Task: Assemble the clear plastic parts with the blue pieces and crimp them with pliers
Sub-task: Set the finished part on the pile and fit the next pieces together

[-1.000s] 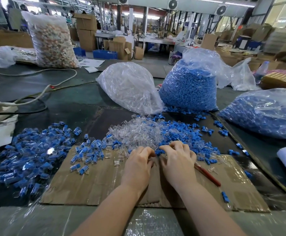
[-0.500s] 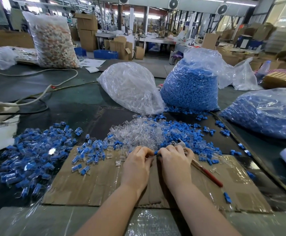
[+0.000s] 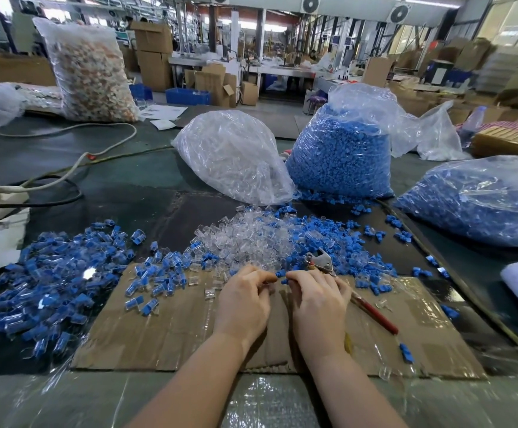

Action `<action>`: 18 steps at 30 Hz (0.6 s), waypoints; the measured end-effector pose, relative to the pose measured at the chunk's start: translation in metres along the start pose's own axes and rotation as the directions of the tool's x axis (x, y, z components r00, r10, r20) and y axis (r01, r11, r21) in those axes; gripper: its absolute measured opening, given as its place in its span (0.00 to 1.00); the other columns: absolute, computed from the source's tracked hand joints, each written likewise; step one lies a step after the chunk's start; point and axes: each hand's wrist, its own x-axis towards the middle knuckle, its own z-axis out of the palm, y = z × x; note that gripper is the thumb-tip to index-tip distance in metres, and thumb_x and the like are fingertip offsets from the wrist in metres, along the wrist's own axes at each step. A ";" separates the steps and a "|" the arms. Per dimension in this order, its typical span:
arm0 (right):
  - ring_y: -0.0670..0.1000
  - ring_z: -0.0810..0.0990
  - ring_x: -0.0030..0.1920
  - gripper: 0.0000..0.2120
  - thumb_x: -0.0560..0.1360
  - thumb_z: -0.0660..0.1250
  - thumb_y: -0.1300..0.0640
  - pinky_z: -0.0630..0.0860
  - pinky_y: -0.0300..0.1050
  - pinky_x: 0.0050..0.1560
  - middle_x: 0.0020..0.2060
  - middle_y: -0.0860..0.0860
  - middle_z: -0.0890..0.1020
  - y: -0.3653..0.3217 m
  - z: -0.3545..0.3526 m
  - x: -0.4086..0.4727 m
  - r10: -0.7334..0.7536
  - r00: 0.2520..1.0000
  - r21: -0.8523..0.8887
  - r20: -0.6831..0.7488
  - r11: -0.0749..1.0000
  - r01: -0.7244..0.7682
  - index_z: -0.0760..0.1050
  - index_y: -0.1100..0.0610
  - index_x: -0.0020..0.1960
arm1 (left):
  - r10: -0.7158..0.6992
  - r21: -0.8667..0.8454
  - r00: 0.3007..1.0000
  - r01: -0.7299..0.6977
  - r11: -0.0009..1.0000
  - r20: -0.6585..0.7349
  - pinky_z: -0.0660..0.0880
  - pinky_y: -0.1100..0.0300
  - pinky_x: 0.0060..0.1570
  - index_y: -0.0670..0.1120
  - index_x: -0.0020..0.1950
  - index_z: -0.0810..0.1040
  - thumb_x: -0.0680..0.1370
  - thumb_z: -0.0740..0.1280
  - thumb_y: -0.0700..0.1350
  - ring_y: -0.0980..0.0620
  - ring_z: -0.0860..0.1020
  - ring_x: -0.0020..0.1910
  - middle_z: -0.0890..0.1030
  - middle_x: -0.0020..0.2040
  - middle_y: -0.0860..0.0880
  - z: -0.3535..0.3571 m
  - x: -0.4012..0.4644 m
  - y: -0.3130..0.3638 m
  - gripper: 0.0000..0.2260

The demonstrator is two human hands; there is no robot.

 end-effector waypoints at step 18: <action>0.51 0.77 0.39 0.04 0.74 0.69 0.57 0.61 0.46 0.47 0.35 0.46 0.79 0.000 -0.002 -0.002 0.019 0.999 0.077 0.034 0.997 -0.021 0.75 0.53 0.40 | -0.142 -0.153 0.990 0.138 0.979 -0.018 0.69 0.75 0.40 0.51 0.46 0.80 0.75 0.68 0.40 0.63 0.74 0.40 0.78 0.41 0.57 -0.002 -0.001 -0.001 0.06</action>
